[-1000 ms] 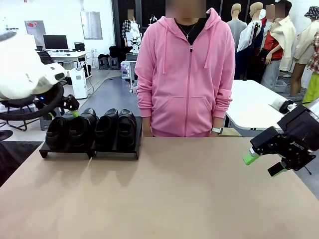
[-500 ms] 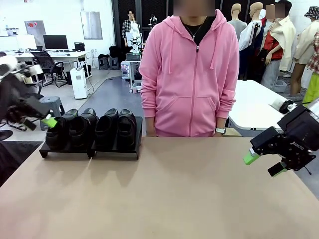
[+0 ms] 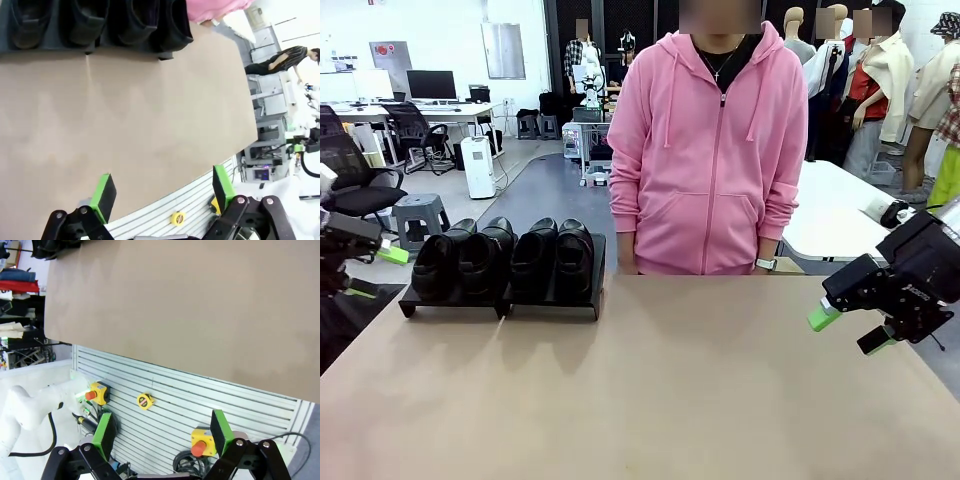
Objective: Organize the shoes by placing them on the stand.
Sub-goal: Place the Shoe from the middle of the table onto the Shoes Stand.
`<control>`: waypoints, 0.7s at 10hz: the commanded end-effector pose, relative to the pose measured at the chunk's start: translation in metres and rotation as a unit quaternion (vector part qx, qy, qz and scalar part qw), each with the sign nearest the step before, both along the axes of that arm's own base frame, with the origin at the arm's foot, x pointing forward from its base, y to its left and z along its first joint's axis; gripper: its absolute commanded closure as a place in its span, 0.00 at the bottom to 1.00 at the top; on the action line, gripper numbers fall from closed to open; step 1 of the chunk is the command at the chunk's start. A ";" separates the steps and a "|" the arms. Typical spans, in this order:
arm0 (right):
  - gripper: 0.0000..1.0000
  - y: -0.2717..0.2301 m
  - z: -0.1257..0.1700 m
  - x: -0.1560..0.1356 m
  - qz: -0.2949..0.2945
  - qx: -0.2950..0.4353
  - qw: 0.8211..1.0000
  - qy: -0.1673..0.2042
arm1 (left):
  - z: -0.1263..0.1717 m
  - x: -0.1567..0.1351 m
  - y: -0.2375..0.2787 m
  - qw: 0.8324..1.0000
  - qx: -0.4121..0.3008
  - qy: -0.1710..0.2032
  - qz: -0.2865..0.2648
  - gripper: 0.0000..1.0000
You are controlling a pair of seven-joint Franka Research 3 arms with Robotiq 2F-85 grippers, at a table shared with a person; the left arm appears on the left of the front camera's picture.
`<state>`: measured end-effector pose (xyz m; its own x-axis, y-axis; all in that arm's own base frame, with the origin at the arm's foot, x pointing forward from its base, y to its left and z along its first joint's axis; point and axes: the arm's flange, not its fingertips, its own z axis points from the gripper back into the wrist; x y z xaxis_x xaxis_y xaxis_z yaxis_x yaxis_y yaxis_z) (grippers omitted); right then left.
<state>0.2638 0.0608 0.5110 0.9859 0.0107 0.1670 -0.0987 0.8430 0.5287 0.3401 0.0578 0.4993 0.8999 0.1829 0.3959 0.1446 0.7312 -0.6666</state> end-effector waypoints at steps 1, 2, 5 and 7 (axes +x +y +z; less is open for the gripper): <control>0.00 -0.001 0.001 0.004 0.010 0.012 1.000 -0.011 | 0.019 -0.014 0.002 1.000 0.013 -0.026 -0.009 0.00; 0.00 -0.001 0.001 0.004 0.010 0.012 1.000 -0.011 | 0.019 -0.014 0.002 1.000 0.013 -0.026 -0.009 0.00; 0.00 -0.001 0.001 0.004 0.010 0.012 1.000 -0.011 | 0.019 -0.014 0.002 1.000 0.013 -0.026 -0.009 0.00; 0.00 -0.001 0.001 0.004 0.010 0.012 1.000 -0.011 | 0.019 -0.014 0.002 1.000 0.013 -0.026 -0.009 0.00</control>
<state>0.2638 0.0608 0.5110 0.9859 0.0108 0.1672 -0.0989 0.8430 0.5287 0.3260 0.0580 0.5208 0.8831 0.1713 0.4368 0.1718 0.7482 -0.6409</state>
